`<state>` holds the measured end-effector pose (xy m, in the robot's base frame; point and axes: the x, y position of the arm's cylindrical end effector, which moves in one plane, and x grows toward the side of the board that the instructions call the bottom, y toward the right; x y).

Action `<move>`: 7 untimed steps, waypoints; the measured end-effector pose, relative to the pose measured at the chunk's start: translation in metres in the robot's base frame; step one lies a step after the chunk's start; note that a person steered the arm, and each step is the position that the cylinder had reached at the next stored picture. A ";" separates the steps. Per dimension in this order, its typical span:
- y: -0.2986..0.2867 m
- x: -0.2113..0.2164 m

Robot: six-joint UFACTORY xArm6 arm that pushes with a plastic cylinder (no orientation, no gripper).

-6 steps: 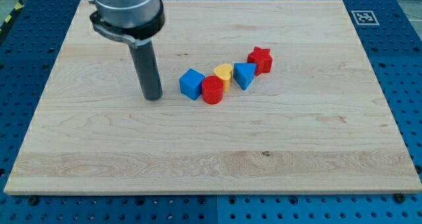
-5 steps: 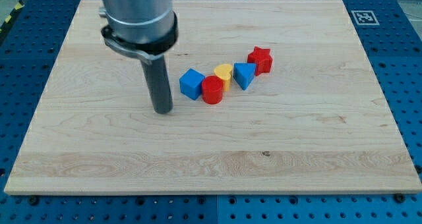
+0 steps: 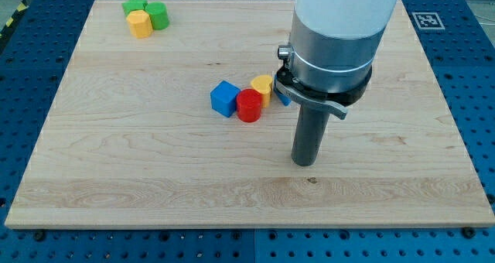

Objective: Slightly move the yellow heart above the blue cube

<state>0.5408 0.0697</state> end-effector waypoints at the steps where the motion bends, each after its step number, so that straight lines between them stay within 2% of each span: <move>1: 0.000 0.000; 5: 0.000 -0.033; 7: -0.011 -0.077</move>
